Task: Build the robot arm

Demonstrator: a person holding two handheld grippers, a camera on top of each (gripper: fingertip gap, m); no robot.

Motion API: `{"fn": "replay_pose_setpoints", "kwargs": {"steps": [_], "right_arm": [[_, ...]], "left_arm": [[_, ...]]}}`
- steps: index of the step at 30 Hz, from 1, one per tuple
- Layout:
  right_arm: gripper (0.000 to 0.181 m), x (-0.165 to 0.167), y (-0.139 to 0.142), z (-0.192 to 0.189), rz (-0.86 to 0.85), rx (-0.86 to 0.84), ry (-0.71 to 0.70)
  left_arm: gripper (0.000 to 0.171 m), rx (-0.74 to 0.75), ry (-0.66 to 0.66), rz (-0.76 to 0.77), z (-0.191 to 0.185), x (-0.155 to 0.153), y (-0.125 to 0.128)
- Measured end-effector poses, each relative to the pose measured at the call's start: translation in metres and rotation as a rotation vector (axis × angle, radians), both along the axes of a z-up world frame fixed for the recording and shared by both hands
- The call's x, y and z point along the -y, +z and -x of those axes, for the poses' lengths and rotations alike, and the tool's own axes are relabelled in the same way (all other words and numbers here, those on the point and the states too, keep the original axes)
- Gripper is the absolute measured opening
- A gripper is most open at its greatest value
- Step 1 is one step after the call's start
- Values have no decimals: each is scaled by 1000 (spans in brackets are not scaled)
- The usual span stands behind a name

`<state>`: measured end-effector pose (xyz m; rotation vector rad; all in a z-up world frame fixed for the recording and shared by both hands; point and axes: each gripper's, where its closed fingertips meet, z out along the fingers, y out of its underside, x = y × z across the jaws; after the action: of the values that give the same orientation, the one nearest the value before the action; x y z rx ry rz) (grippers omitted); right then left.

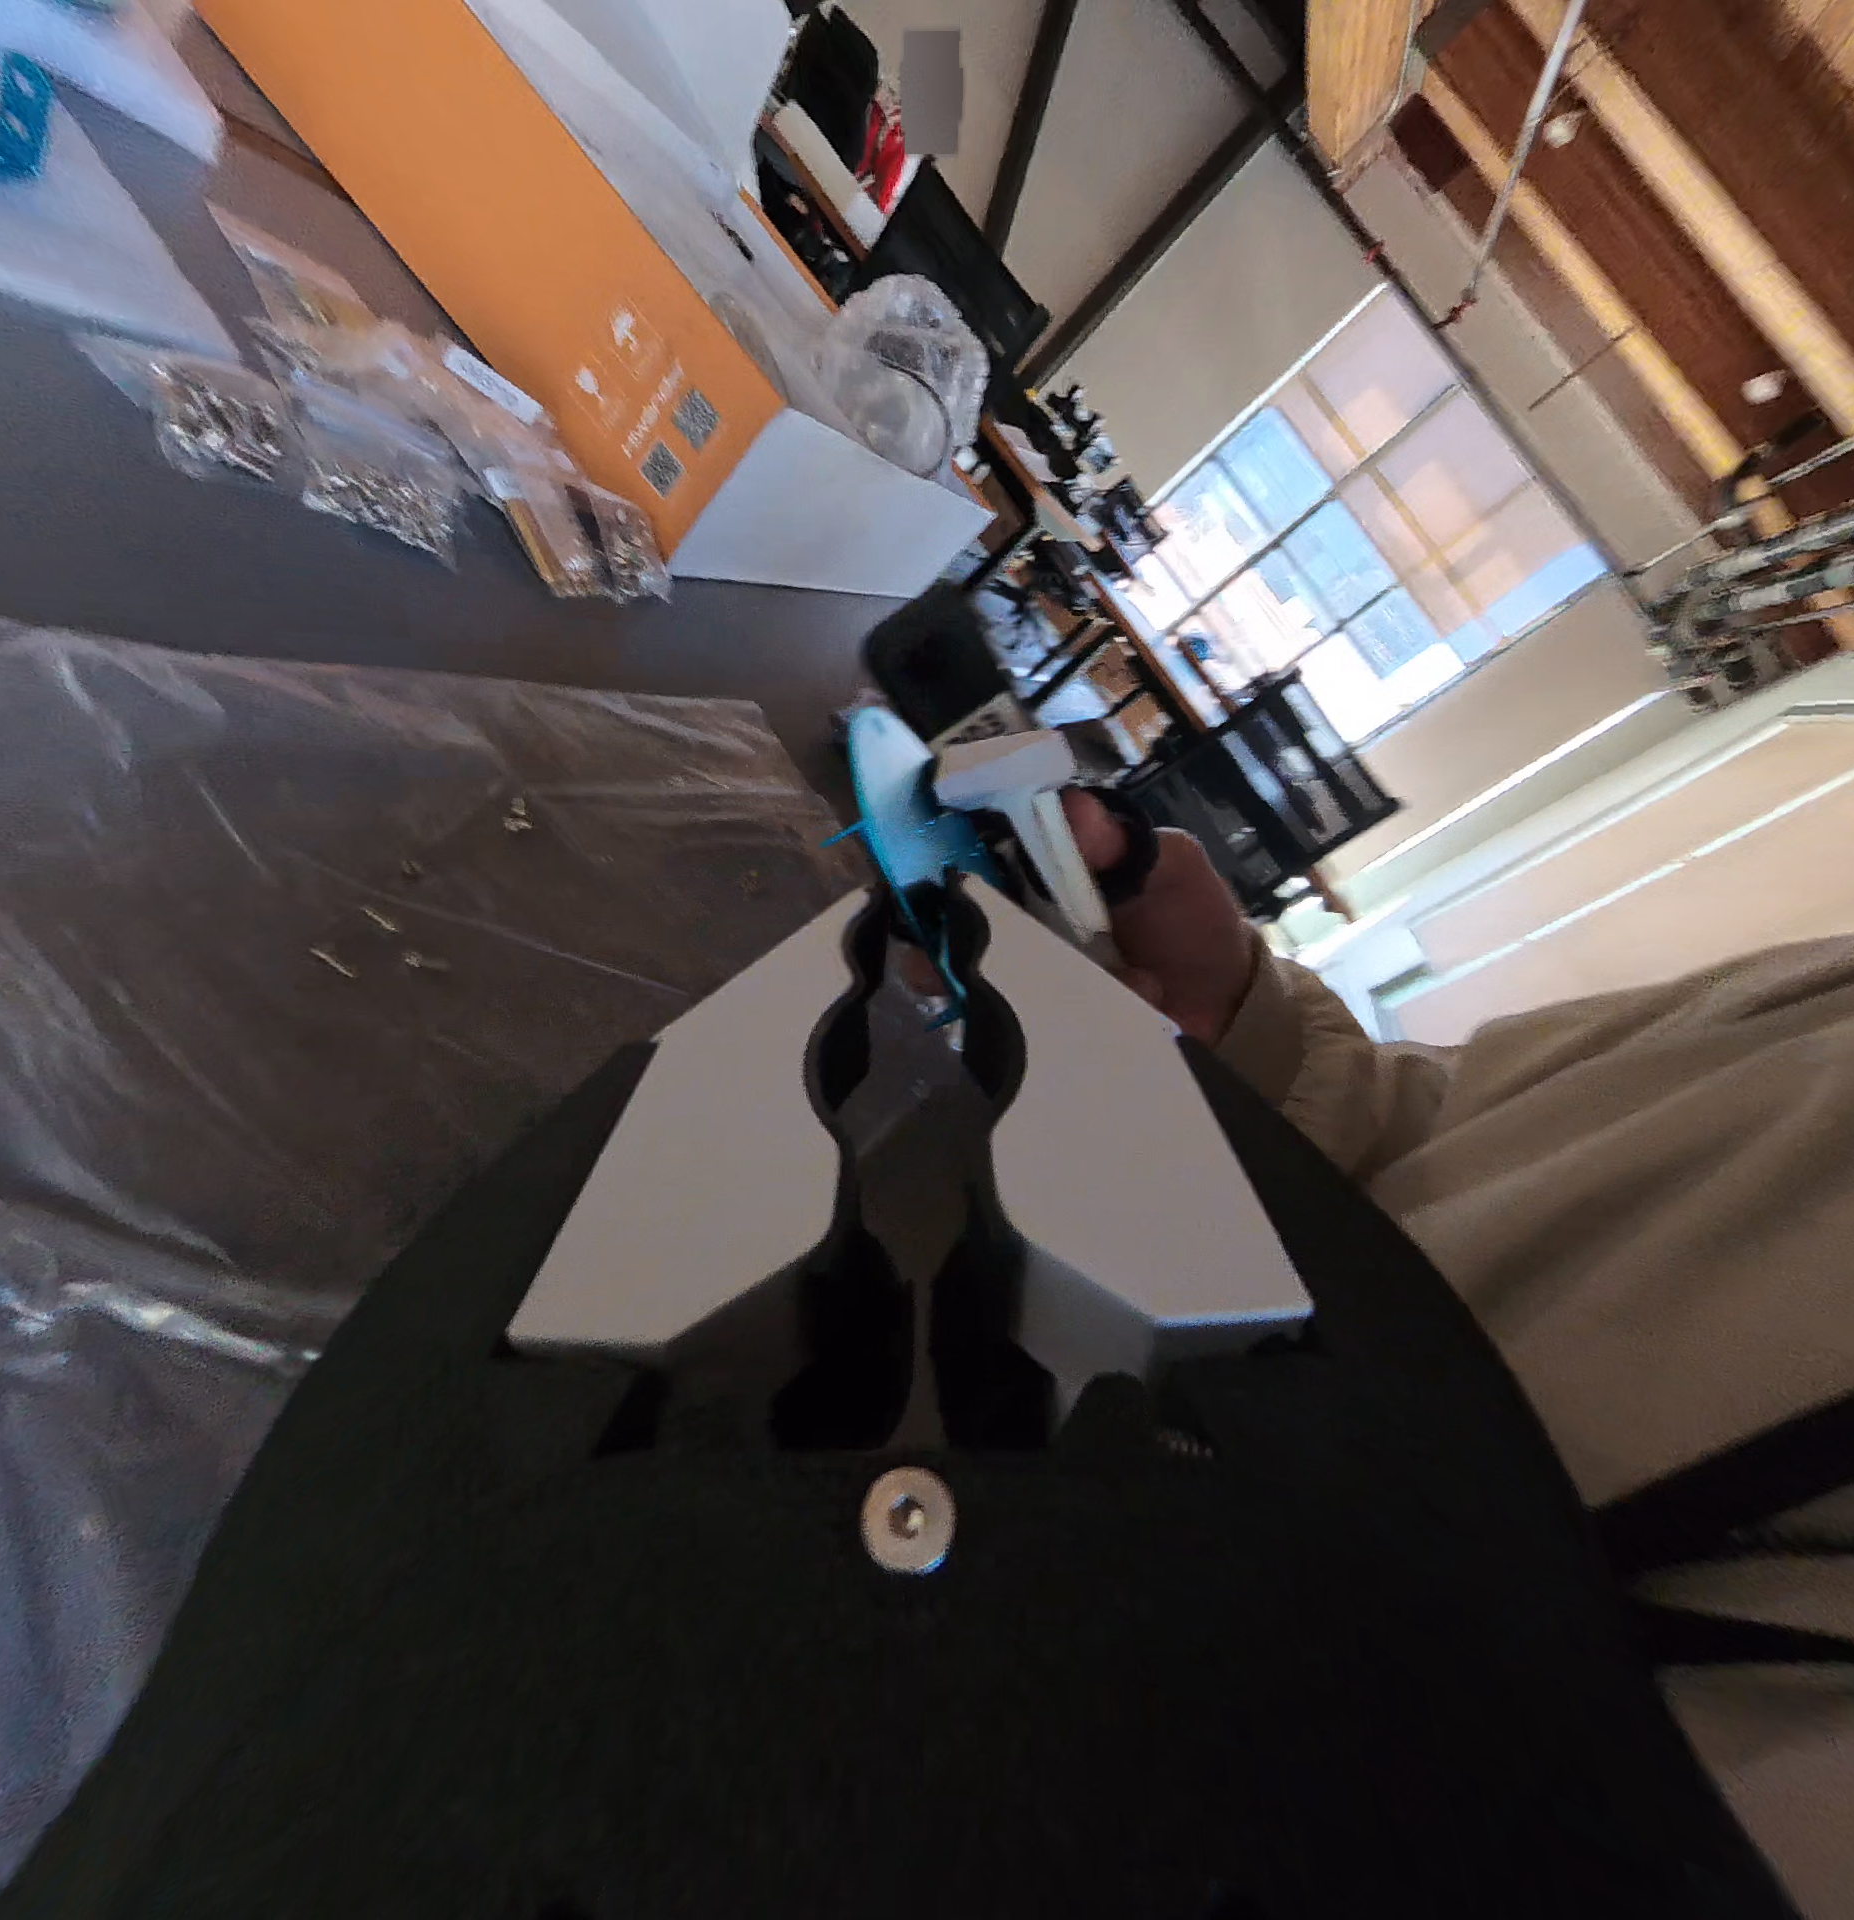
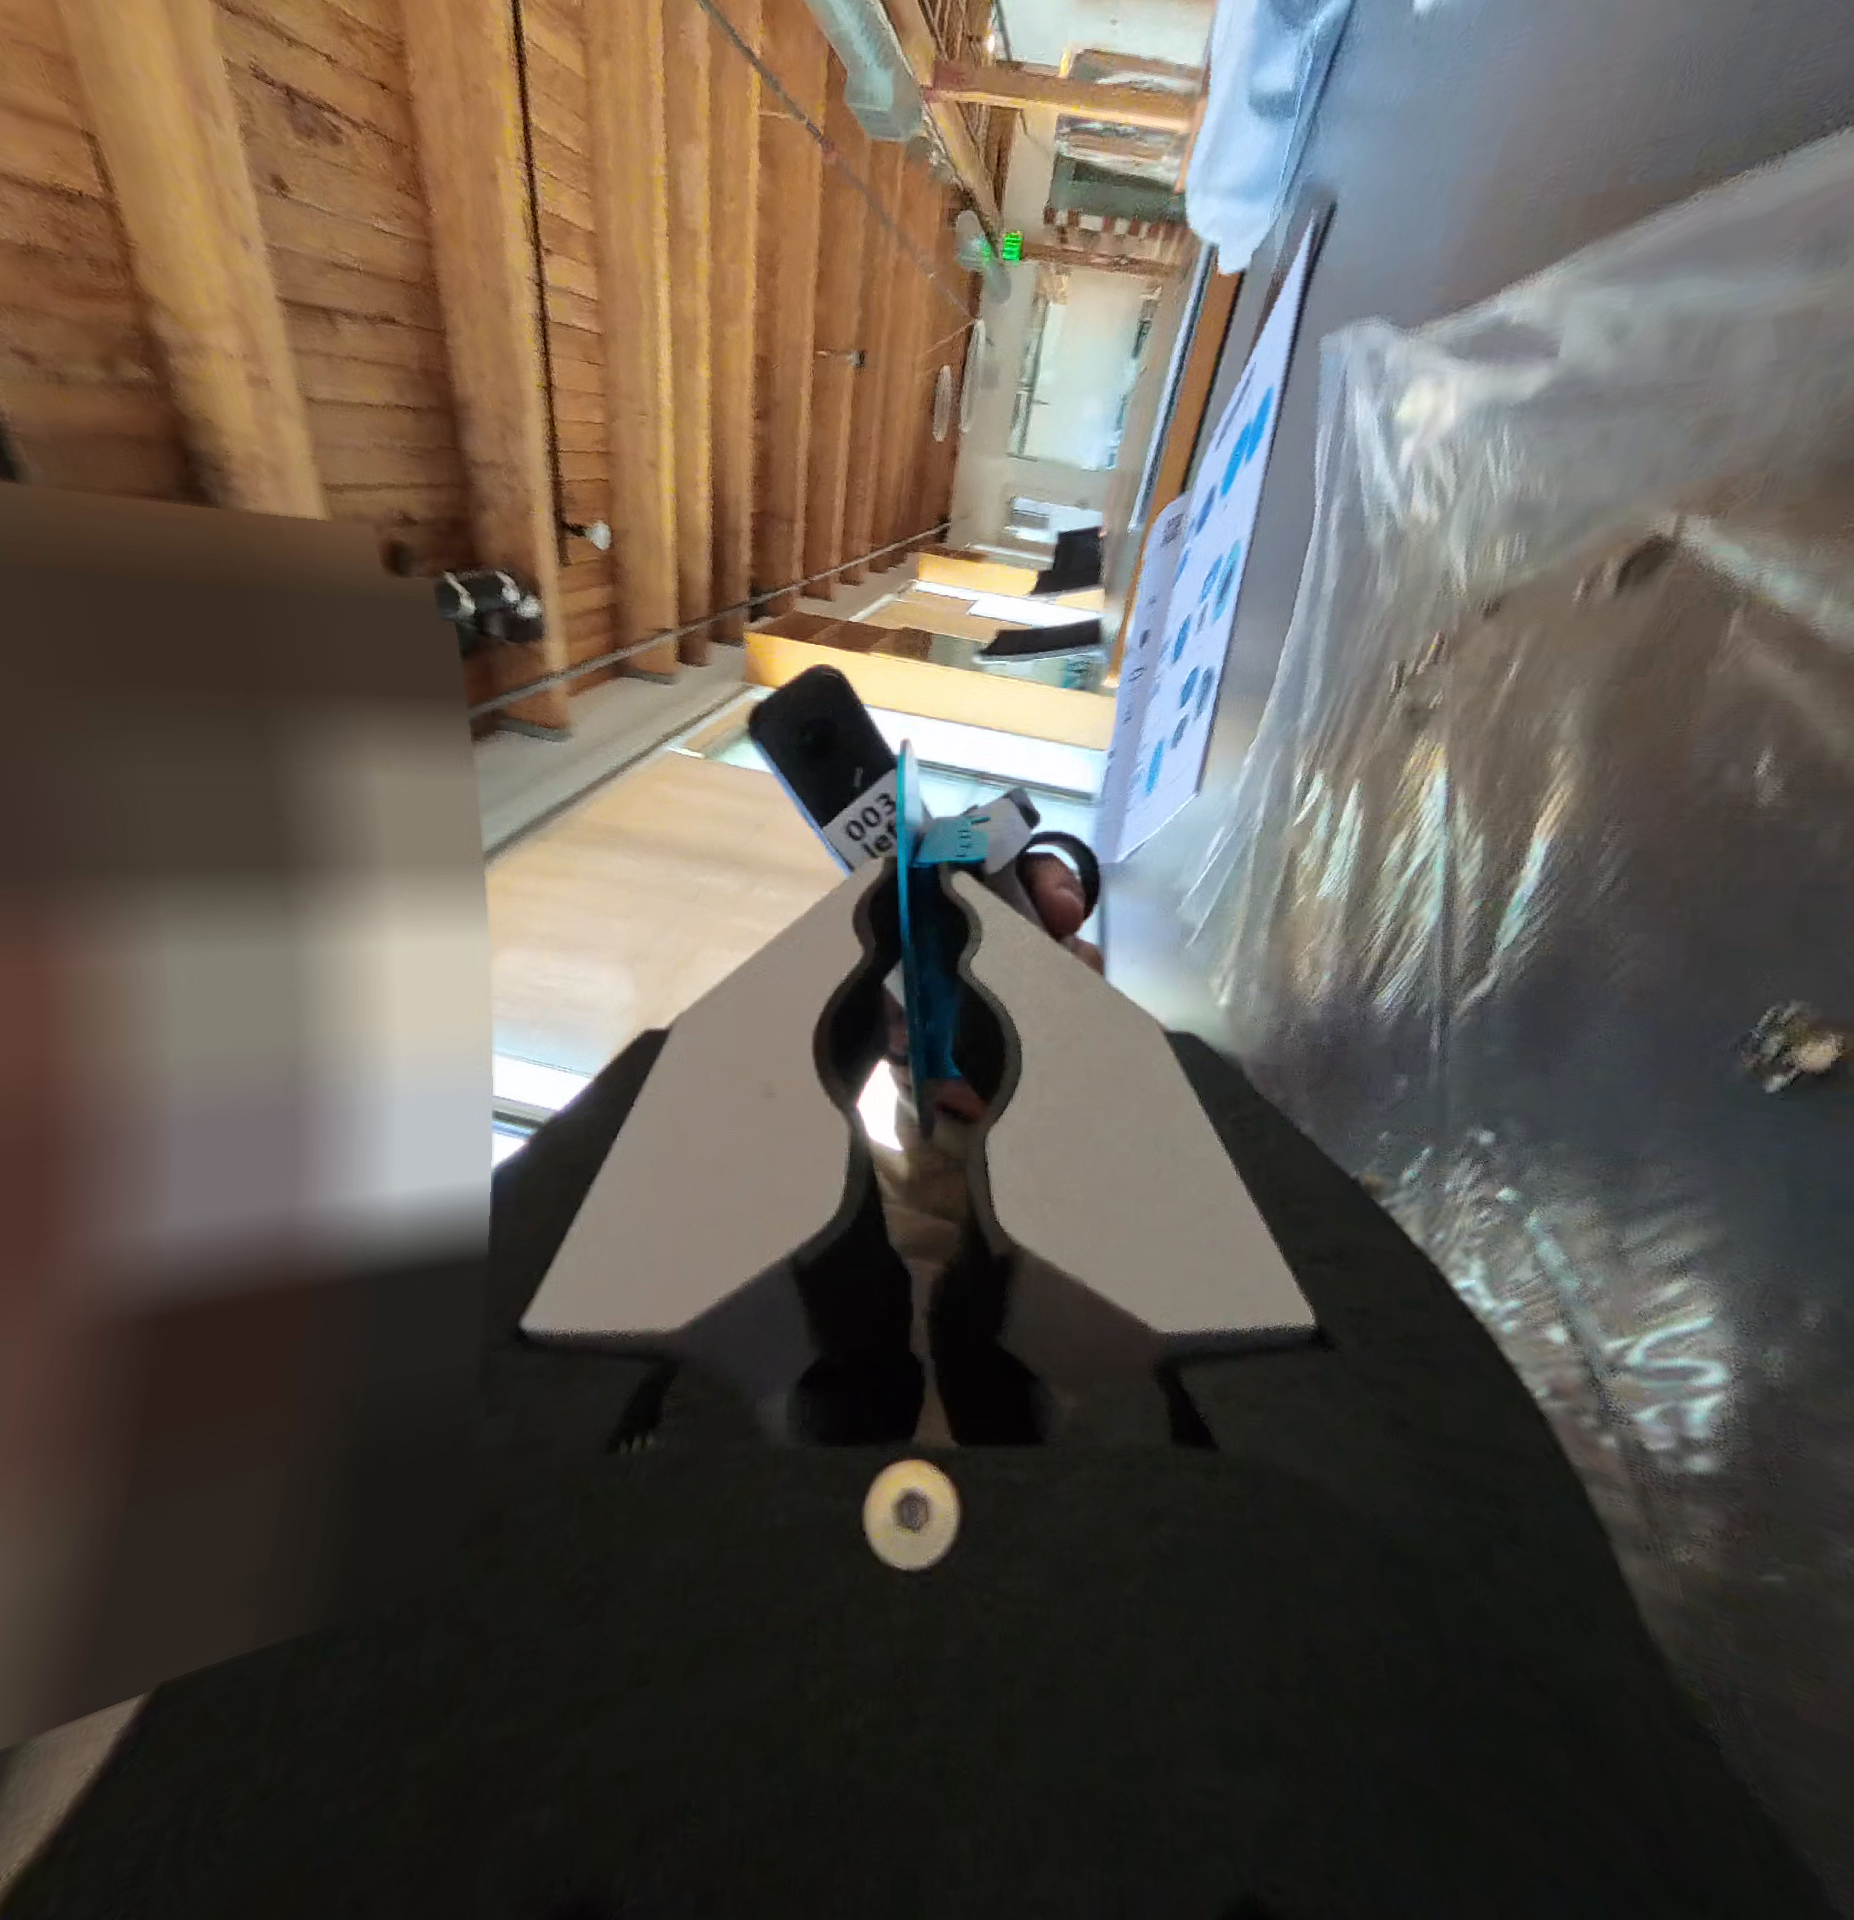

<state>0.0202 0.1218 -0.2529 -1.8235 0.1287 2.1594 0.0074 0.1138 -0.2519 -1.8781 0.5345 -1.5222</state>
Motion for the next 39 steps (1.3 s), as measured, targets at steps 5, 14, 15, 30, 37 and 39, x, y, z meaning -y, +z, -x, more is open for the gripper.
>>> {"fn": "replay_pose_setpoints", "kwargs": {"steps": [5,14,15,30,37,39], "right_arm": [[3,17,-7,12,130,-49,58],[3,22,-4,18,109,-8,27],[3,22,-4,18,111,-6,9],[2,18,-7,7,63,58,-88],[2,-10,-22,-27,-91,297,-212],[3,-20,-23,-41,-126,348,-254]], "left_arm": [[5,34,-15,148,10,18,-3],[5,49,-49,158,16,26,0],[5,56,-48,163,17,26,-1],[10,37,-58,86,7,22,-5],[28,-223,66,-227,15,-2,-9],[28,-315,58,-282,12,-2,-17]]}}
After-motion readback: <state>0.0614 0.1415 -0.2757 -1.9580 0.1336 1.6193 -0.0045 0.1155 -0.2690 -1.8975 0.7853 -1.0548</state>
